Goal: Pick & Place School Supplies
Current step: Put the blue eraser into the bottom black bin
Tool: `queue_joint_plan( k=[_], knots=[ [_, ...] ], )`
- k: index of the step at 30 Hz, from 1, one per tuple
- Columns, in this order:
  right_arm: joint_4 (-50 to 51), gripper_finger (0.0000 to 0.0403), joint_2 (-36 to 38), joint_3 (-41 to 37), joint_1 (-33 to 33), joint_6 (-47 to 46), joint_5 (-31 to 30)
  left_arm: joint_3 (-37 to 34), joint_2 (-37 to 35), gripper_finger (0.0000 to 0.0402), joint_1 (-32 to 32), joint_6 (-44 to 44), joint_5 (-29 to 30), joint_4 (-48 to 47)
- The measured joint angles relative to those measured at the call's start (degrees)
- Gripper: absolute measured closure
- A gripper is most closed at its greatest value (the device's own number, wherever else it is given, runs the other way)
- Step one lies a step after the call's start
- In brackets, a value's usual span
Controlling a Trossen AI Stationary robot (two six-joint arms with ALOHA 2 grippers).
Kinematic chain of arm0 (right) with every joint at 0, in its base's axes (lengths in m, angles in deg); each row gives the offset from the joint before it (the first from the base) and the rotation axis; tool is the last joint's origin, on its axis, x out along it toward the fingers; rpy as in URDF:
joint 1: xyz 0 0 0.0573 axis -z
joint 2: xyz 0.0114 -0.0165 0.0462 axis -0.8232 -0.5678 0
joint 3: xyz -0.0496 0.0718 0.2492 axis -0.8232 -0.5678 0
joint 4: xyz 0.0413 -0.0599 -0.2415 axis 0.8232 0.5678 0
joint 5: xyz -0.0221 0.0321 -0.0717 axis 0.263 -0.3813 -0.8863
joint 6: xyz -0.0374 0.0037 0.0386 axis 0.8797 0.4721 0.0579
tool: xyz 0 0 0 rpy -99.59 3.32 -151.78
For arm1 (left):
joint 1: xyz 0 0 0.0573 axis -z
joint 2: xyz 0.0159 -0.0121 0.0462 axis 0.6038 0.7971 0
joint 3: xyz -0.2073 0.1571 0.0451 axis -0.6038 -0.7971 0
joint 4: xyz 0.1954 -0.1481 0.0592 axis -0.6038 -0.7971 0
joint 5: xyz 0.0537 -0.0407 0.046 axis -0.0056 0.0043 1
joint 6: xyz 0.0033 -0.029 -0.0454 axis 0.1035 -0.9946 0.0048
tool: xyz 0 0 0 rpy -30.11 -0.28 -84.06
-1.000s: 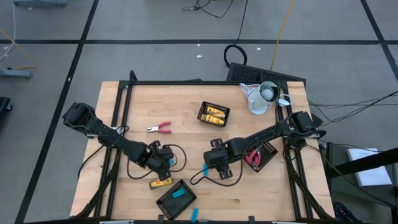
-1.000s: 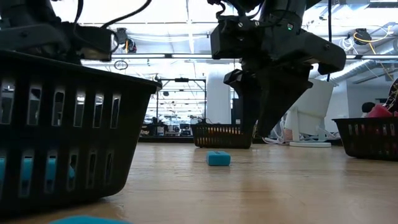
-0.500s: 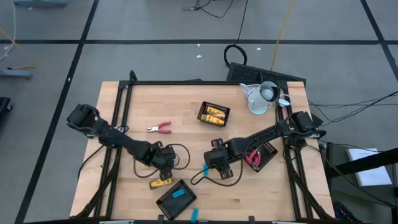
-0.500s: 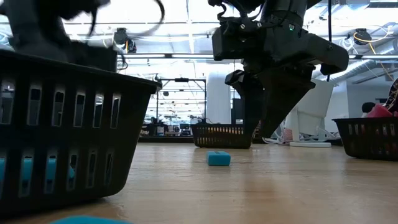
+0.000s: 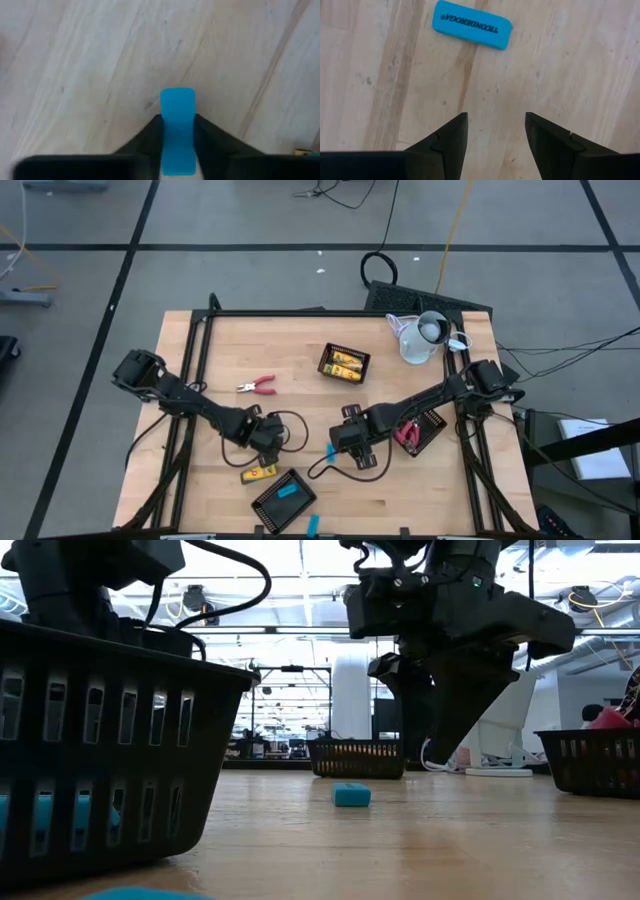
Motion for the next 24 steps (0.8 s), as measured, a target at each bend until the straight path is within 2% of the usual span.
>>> queue_joint_plan(
  k=[2, 6, 13, 17, 24],
  knots=[
    [0.1, 0.0216, 0.0, 0.0, 0.0, -0.1, 0.0, 0.0, 0.0, 0.0356, 0.5, -0.2, 0.7, -0.1],
    [0.3, 0.0216, 0.0, 0.0, 0.0, -0.5, 0.0, 0.2, -1.5, 0.0355, 1.0, -1.6, 0.0, -1.8],
    [0.3, 0.0216, 0.0, 0.0, 0.0, -0.7, -0.1, 4.8, -7.1, 0.0355, 4.5, -4.7, 4.1, -10.3],
    [0.4, 0.0216, 0.0, 0.0, 0.0, -0.7, -0.1, 8.1, -7.0, 0.0355, 6.3, -6.1, 6.4, -14.7],
    [1.9, 0.0216, 0.0, 0.0, 0.0, -0.7, -0.1, 13.4, -7.1, 0.0356, 8.8, -7.0, 8.2, -15.9]
  ],
)
